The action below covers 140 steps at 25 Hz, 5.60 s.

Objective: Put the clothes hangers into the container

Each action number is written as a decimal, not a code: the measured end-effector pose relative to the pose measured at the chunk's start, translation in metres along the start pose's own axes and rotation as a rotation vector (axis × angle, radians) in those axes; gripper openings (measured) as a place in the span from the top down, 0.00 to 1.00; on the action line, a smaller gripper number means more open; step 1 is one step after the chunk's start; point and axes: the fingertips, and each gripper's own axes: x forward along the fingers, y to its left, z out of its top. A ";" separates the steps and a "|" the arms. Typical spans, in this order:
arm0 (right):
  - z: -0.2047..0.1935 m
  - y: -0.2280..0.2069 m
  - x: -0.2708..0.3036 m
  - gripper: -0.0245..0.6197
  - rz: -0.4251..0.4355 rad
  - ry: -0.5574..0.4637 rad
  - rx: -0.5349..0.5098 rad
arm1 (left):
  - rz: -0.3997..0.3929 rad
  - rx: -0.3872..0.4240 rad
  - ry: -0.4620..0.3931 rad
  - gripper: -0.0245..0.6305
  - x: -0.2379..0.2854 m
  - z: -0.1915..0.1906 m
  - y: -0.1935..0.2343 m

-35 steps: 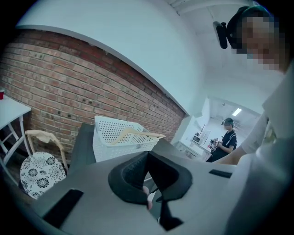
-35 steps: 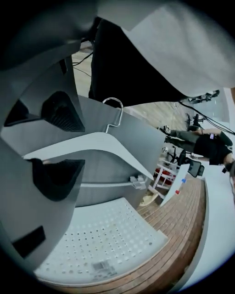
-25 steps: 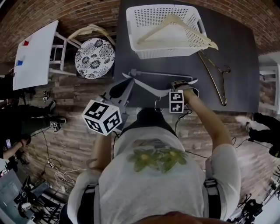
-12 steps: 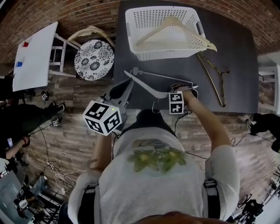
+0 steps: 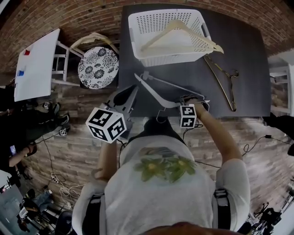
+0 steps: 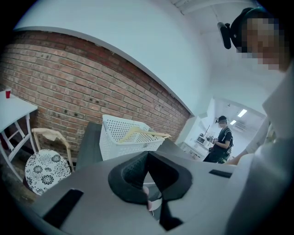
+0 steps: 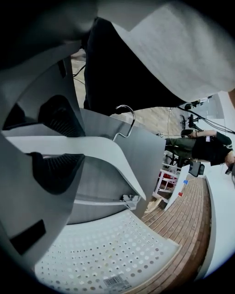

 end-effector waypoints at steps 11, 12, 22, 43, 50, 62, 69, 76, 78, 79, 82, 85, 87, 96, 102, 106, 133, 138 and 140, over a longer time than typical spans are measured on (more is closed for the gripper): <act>0.022 0.005 -0.044 0.75 -0.128 -0.062 -0.104 | -0.012 0.014 -0.033 0.92 -0.005 0.010 -0.008; 0.025 0.005 -0.048 0.75 -0.140 -0.072 -0.106 | -0.012 0.014 -0.035 0.92 -0.005 0.010 -0.008; 0.044 -0.012 -0.091 0.75 -0.307 -0.144 -0.107 | 0.000 0.023 -0.063 0.92 -0.017 0.017 -0.011; 0.047 -0.061 -0.191 0.75 -0.593 -0.177 -0.079 | -0.018 0.036 -0.068 0.92 -0.026 0.016 -0.021; 0.030 -0.092 -0.219 0.75 -0.632 -0.095 -0.137 | -0.037 0.045 -0.062 0.92 -0.023 0.019 -0.025; 0.014 -0.139 -0.238 0.75 -0.548 0.031 -0.234 | -0.036 0.040 -0.072 0.92 -0.016 0.025 -0.021; 0.017 -0.162 -0.240 0.75 -0.470 0.042 -0.258 | -0.023 0.028 -0.091 0.92 -0.011 0.035 -0.011; 0.012 -0.192 -0.234 0.75 -0.377 0.078 -0.288 | 0.005 0.006 -0.117 0.92 0.000 0.047 0.003; 0.013 -0.200 -0.233 0.75 -0.357 0.076 -0.292 | 0.012 0.001 -0.122 0.92 0.003 0.051 0.006; 0.013 -0.204 -0.233 0.75 -0.347 0.073 -0.294 | 0.015 -0.002 -0.124 0.92 0.004 0.052 0.008; 0.014 -0.215 -0.231 0.75 -0.318 0.063 -0.300 | 0.026 -0.009 -0.130 0.92 0.009 0.056 0.013; 0.014 -0.226 -0.228 0.75 -0.286 0.062 -0.309 | 0.038 -0.021 -0.134 0.92 0.013 0.059 0.019; 0.013 -0.234 -0.226 0.75 -0.261 0.072 -0.313 | 0.045 -0.026 -0.134 0.92 0.017 0.061 0.024; 0.007 -0.256 -0.212 0.75 -0.161 0.097 -0.330 | 0.066 -0.044 -0.123 0.92 0.030 0.065 0.034; 0.013 -0.265 -0.206 0.76 -0.090 0.063 -0.313 | 0.077 -0.053 -0.112 0.92 0.038 0.065 0.039; 0.015 -0.273 -0.194 0.81 -0.088 0.072 -0.340 | 0.084 -0.061 -0.107 0.92 0.041 0.065 0.044; 0.064 -0.253 -0.321 0.91 -0.534 -0.640 0.209 | 0.006 -0.012 -0.108 0.92 0.039 0.071 0.023; 0.077 -0.216 -0.323 0.91 -0.521 -0.947 0.623 | -0.046 0.012 -0.101 0.92 0.039 0.068 0.004; 0.080 -0.201 -0.315 0.91 -0.476 -1.071 0.819 | -0.072 0.020 -0.093 0.92 0.039 0.065 -0.005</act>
